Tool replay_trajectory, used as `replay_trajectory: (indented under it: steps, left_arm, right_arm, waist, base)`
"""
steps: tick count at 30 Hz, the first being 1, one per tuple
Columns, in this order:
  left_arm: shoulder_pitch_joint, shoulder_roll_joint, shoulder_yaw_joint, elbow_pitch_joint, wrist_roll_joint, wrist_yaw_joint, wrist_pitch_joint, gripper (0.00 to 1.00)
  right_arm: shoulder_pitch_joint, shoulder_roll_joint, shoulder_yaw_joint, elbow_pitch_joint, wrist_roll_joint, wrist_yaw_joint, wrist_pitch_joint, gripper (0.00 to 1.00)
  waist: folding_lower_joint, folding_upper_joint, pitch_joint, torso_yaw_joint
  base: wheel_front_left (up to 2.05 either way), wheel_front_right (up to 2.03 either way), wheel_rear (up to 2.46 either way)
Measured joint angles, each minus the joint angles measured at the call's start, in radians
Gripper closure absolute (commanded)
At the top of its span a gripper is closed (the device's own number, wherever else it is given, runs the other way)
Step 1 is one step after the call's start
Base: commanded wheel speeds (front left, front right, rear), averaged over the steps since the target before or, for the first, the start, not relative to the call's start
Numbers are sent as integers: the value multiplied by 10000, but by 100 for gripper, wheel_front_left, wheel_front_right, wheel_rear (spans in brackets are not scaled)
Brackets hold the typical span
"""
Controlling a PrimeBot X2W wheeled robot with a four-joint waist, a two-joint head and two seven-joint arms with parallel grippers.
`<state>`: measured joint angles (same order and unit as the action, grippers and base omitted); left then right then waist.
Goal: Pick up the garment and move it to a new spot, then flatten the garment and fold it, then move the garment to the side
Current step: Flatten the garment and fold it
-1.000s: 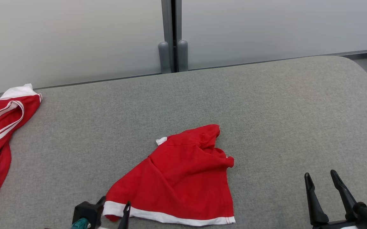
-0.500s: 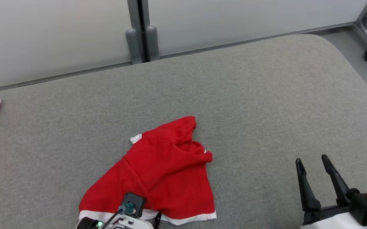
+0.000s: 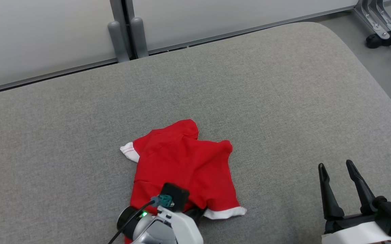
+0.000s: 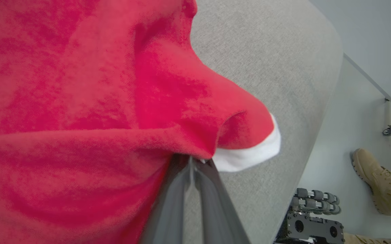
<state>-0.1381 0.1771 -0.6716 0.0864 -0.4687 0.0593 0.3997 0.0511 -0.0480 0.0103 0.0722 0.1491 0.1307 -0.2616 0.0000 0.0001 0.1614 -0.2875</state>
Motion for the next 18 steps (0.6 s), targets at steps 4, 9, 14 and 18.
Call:
replay_trajectory:
  steps: [4, 9, 14, 18]
  left_arm:
    - [-732, -665, -173, 253, -163, -176, 35, 100]
    - [-1546, -1074, -470, 1384, -174, -320, -385, 100]
    - [-1659, -1237, -794, 2592, -426, -420, -974, 68]
    - [-1634, -1256, -773, 2909, -792, -454, -1724, 0]
  right_arm:
    - [-191, 0, 71, -10, 25, 0, 0, 0]
    - [-313, 4, 123, 19, -40, 0, 0, 0]
    - [-332, 0, -23, 19, -115, 0, 0, 0]
    - [-306, 0, -136, 31, -123, 0, 0, 0]
  waist:
    - [0, 0, 167, -109]
    - [0, 0, 319, -335]
    - [0, 0, 370, -440]
    - [0, 0, 335, -355]
  base:
    - [0, 0, 0]
    - [0, 0, 0]
    - [0, 0, 0]
    - [0, 0, 0]
